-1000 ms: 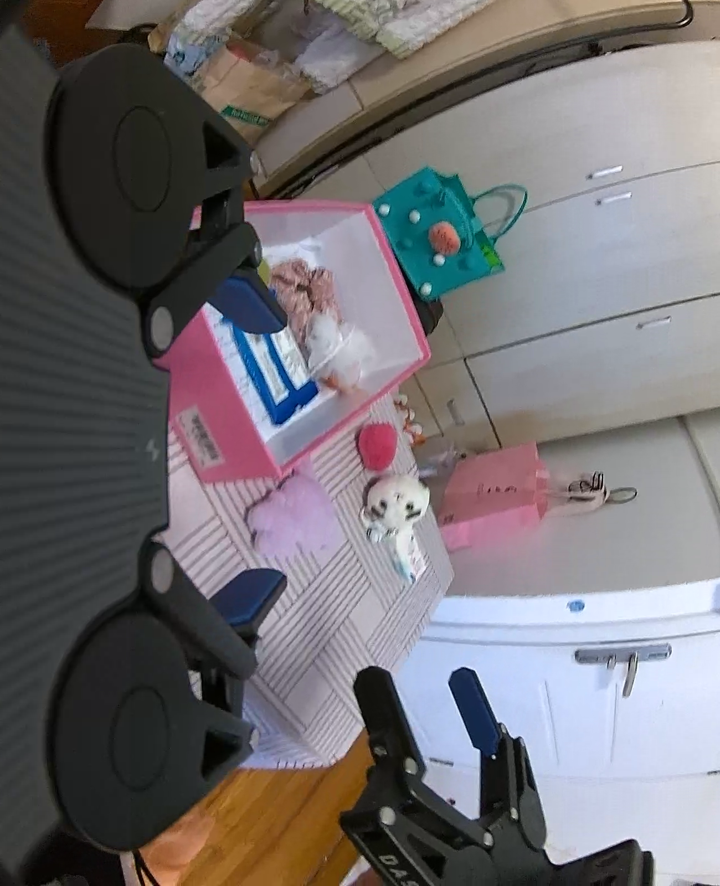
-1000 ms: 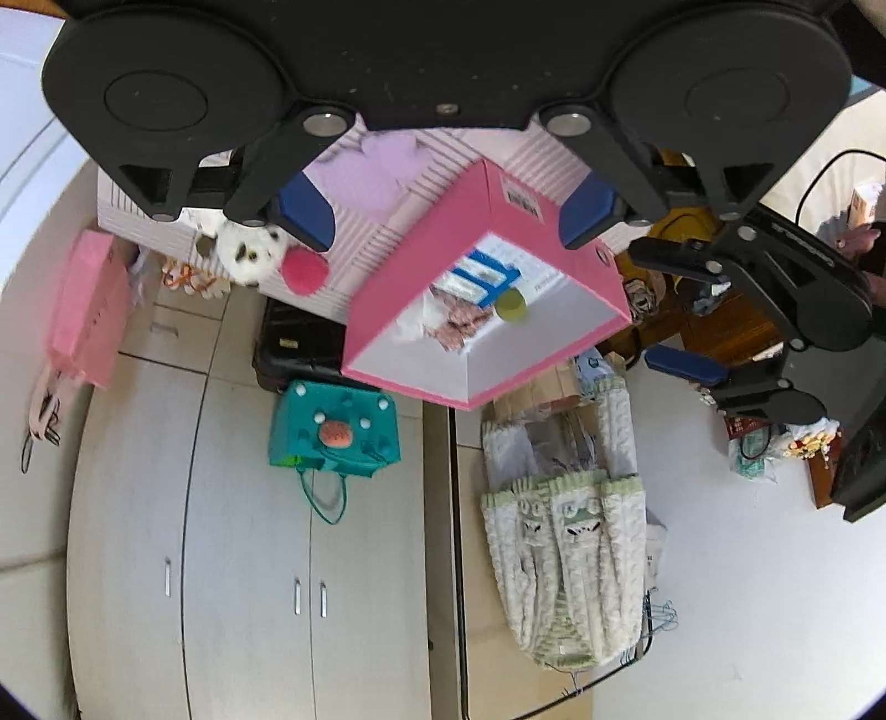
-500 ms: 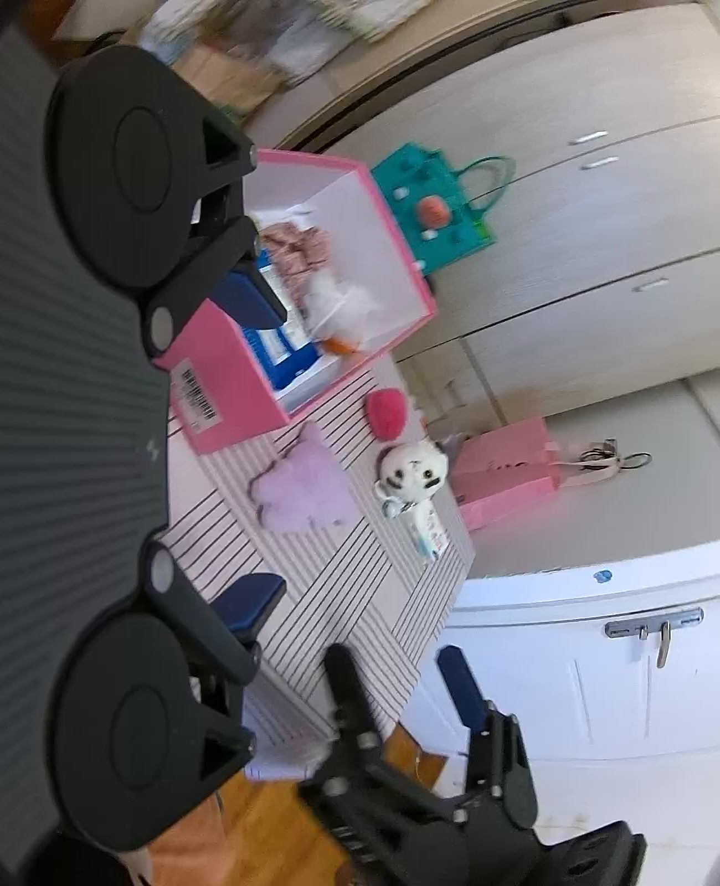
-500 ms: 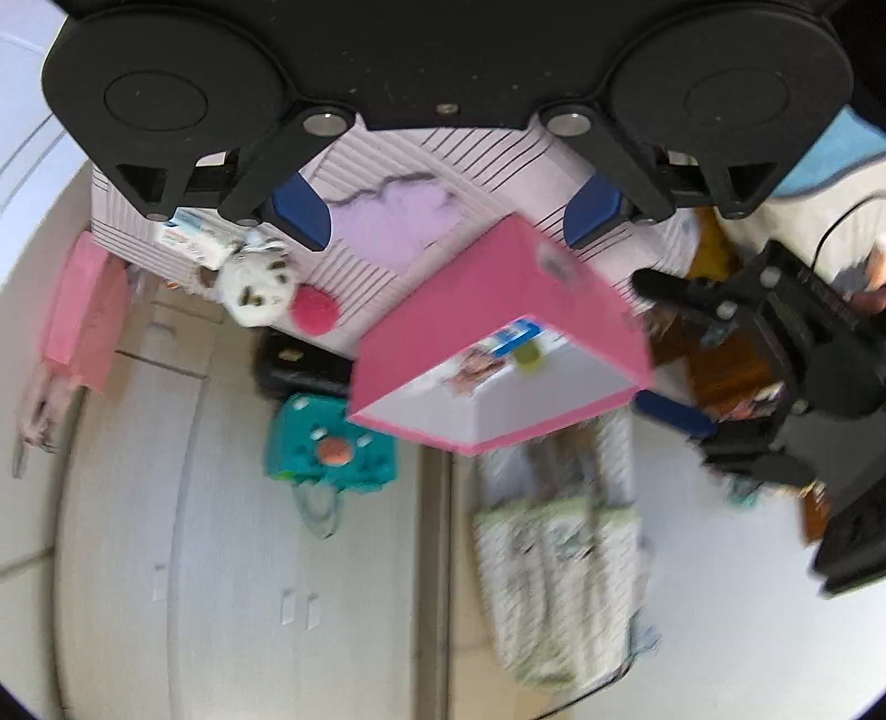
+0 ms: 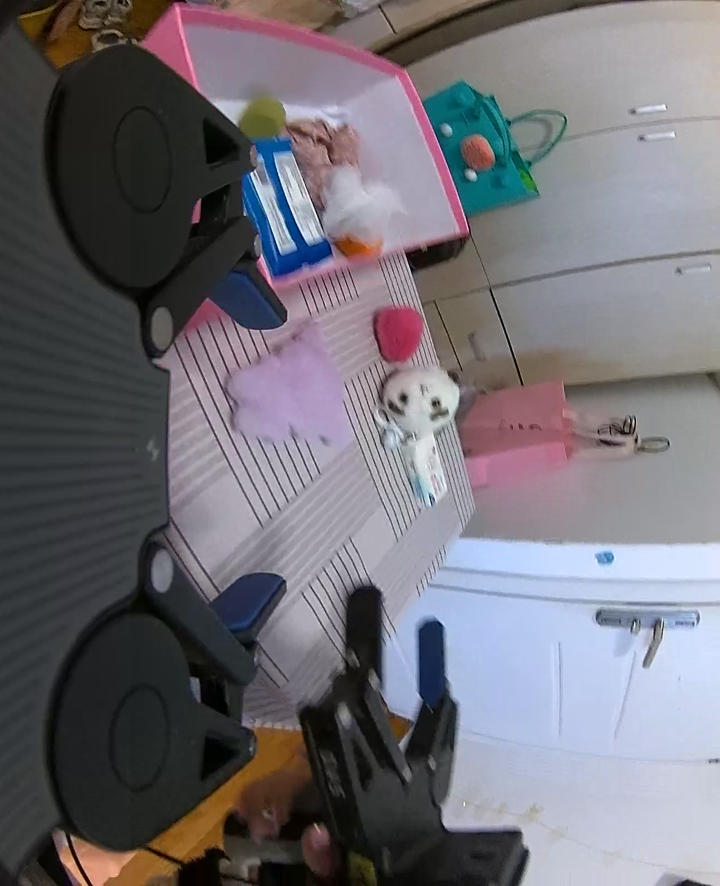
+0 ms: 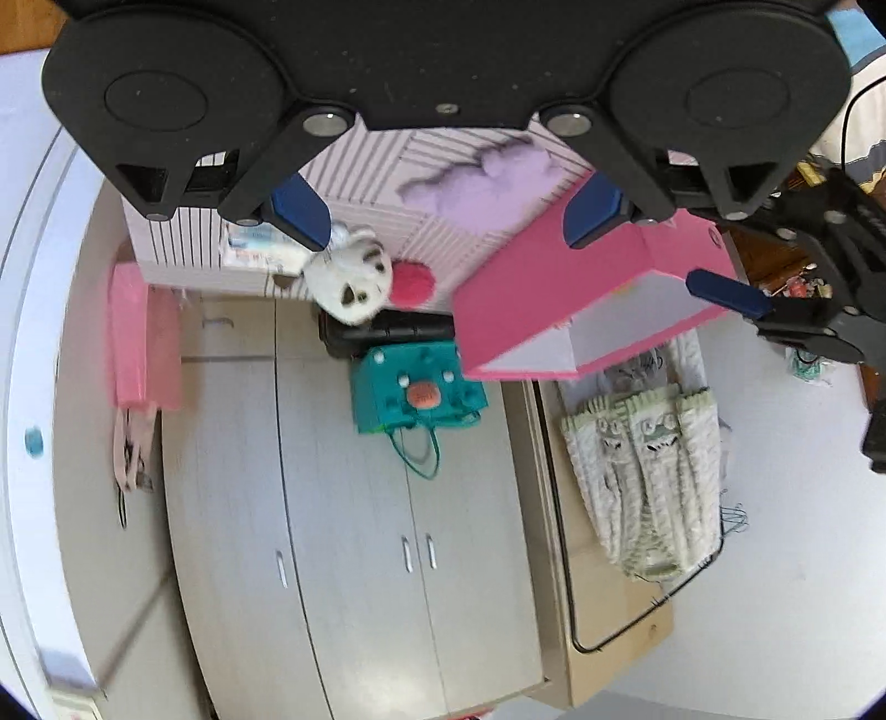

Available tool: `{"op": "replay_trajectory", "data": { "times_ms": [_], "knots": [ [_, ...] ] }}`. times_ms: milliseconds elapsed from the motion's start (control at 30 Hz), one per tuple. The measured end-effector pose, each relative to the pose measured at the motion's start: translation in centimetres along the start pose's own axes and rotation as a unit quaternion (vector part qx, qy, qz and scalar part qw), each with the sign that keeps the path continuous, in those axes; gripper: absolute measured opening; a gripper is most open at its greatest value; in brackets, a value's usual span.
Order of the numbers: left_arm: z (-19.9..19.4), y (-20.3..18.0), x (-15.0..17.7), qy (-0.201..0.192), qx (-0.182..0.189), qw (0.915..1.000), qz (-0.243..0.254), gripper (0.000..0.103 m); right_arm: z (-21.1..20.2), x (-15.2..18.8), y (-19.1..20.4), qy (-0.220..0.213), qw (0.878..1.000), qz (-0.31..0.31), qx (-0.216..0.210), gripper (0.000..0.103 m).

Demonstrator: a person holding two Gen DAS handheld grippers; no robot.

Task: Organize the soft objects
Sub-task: 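Withdraw both tools from the box and move toward the purple plush toy, then lower the left tool onto the purple plush toy and close its fingers on it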

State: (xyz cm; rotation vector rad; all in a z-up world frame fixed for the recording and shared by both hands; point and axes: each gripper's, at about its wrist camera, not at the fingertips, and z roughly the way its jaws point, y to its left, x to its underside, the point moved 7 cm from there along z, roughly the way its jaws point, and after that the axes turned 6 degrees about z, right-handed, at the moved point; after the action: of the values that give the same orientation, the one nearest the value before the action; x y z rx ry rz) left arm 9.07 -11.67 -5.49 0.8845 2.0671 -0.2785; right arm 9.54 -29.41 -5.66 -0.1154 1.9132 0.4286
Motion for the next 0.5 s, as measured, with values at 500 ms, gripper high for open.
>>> {"op": "replay_trajectory", "data": {
  "times_ms": [500],
  "knots": [
    [8.2,-0.5,0.6,0.006,-0.037,0.9966,-0.073,0.092,6.9,7.2,1.3,0.079,0.995,-0.061,-0.009,0.094]
  ]
}}
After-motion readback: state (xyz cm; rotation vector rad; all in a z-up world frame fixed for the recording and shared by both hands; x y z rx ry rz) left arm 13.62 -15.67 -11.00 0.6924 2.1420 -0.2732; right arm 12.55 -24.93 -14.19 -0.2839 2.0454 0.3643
